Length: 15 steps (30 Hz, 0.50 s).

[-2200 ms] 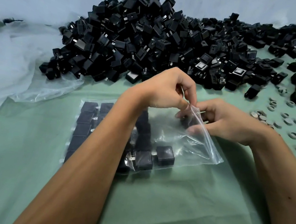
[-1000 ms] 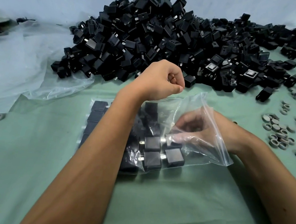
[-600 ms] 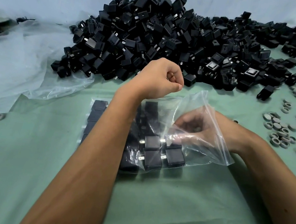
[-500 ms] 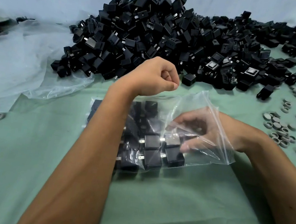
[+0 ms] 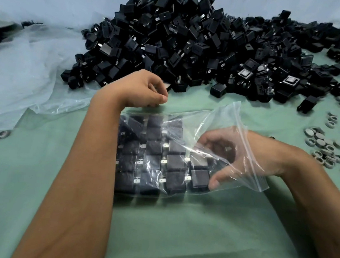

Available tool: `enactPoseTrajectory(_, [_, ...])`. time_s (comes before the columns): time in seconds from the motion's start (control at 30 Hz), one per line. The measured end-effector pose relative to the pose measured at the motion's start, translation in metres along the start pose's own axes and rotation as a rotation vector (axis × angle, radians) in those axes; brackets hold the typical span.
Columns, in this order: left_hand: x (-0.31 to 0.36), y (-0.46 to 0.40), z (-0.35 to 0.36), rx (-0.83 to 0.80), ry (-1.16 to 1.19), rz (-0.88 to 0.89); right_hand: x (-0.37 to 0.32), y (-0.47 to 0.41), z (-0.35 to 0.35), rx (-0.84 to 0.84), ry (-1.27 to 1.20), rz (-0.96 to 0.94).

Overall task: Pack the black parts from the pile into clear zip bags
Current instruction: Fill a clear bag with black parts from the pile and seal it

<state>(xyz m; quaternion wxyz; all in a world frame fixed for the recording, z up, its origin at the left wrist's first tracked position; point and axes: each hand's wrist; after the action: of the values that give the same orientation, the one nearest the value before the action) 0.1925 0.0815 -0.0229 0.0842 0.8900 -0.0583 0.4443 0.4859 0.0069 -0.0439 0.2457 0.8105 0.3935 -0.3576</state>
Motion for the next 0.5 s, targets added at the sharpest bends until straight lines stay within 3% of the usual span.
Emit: enactPoseTrajectory(0.5, [0.0009,0.0013,0.0039,-0.003,0.018,-0.022,0.0014,0.0077,-0.0081,0.040,0.002,0.050])
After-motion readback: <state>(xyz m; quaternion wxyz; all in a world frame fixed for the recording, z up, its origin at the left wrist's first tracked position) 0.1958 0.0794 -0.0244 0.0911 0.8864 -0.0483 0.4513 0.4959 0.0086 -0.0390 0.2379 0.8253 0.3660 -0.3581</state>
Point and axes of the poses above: each hand's wrist, its own y-axis away from the middle knuckle, its own z-axis out of the palm, x = y × z, and after that the axes turned 9 degrees about y, right-handed
